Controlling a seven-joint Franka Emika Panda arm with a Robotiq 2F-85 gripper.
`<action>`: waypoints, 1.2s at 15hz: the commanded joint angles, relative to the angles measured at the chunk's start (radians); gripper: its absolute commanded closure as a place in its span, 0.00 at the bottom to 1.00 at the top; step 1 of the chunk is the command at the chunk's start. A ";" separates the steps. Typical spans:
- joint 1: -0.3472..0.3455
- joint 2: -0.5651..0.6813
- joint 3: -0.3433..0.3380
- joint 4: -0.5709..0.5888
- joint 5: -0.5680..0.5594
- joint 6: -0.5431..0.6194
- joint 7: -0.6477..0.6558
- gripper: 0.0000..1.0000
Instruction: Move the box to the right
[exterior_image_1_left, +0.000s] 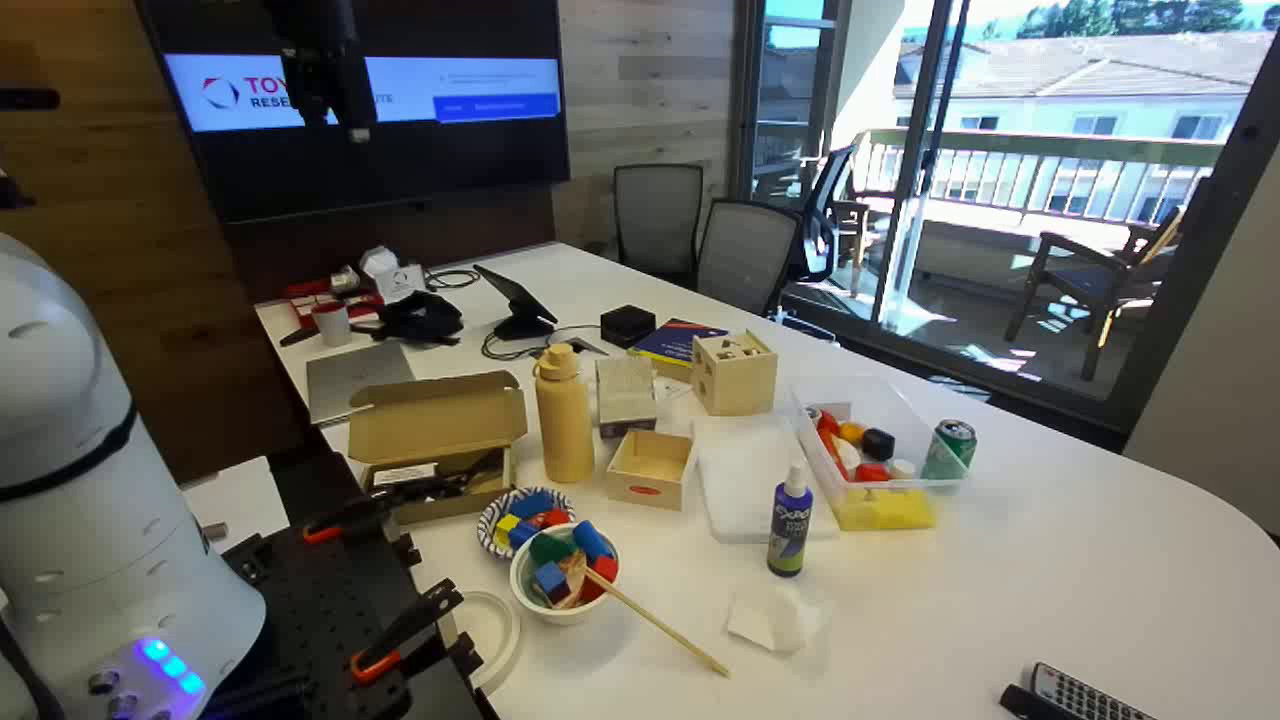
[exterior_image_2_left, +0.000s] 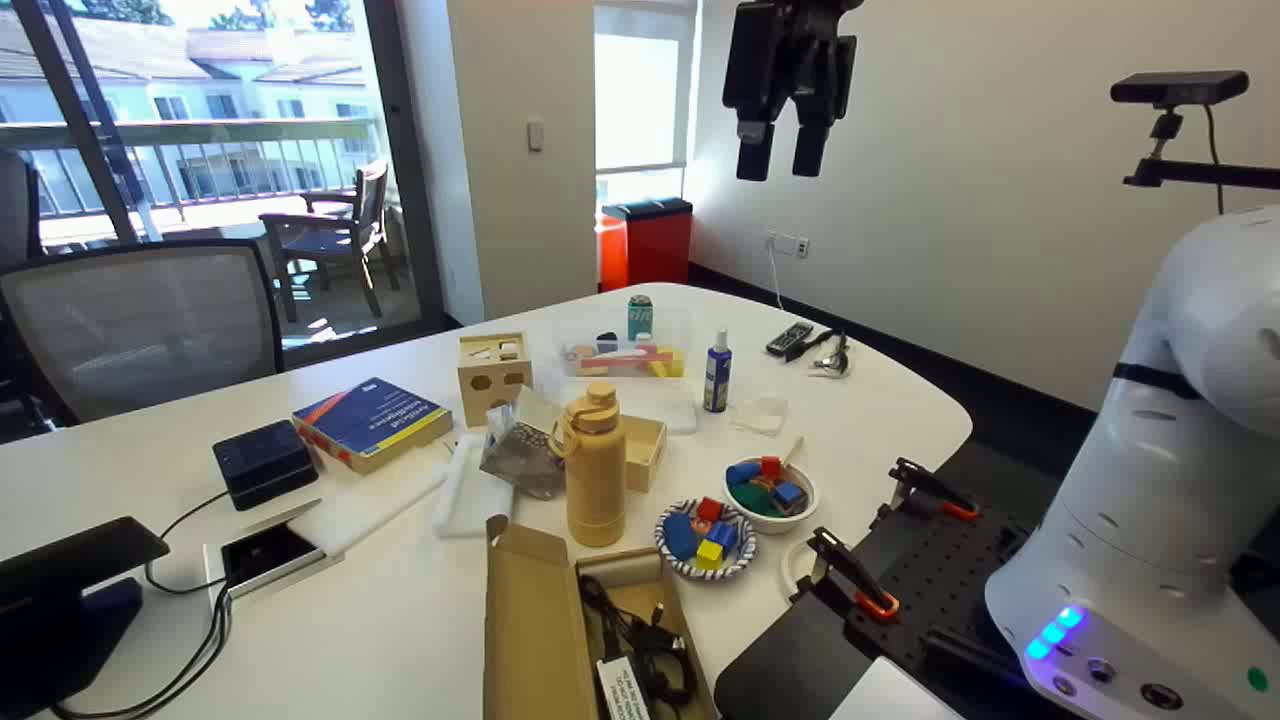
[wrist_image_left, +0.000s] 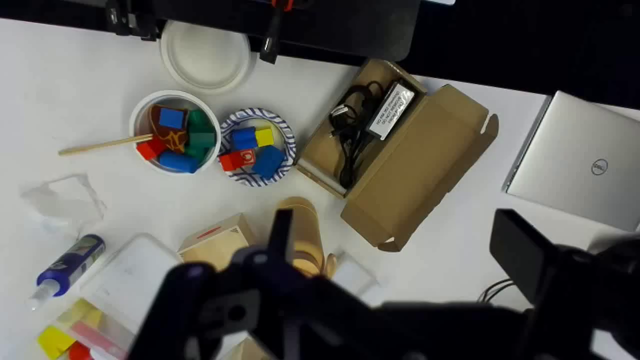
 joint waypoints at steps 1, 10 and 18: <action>-0.010 0.000 0.007 0.003 0.004 -0.004 -0.005 0.00; -0.160 0.429 -0.119 -0.010 0.019 0.516 -0.010 0.00; -0.181 0.983 -0.175 0.059 0.200 1.050 -0.021 0.00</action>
